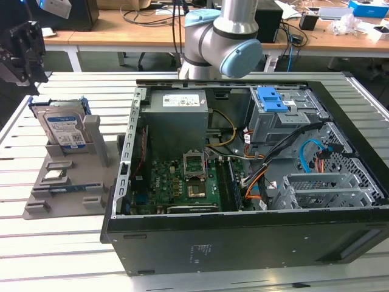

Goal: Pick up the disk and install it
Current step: 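Pick up the disk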

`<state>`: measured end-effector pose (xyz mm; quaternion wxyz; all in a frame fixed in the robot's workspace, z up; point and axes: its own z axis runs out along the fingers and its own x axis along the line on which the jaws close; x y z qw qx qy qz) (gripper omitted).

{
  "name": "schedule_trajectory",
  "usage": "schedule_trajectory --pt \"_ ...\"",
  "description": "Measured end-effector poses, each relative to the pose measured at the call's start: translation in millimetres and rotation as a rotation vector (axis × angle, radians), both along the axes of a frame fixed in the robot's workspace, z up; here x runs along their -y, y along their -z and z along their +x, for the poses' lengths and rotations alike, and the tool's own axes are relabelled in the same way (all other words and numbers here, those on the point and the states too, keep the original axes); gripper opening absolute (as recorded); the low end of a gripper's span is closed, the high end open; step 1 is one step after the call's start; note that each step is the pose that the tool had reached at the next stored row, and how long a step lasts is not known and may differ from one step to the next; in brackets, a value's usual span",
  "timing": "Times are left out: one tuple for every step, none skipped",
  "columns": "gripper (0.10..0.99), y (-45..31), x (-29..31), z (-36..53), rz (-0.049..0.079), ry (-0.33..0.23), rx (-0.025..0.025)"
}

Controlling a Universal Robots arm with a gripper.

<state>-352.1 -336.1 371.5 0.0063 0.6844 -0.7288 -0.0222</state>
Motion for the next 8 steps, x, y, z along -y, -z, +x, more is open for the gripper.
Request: schedule_trajectory --pt "0.482 0.6 -1.9 0.0 0.0 0.0 0.0003" --pt "0.482 0.8 -2.0 0.1 0.0 0.0 0.0002" --pt "0.482 0.9 -2.1 0.1 0.0 0.0 0.0001" --pt "0.482 1.4 -2.3 0.1 0.0 0.0 0.0001" --pt "0.482 1.9 -2.3 0.1 0.0 0.0 0.0" --pt "0.482 2.6 -2.4 0.1 0.0 0.0 0.0" --pt "0.482 4.7 -2.5 0.1 0.0 0.0 0.0001" --pt "0.482 8.0 -2.8 0.0 0.0 0.0 0.0001"
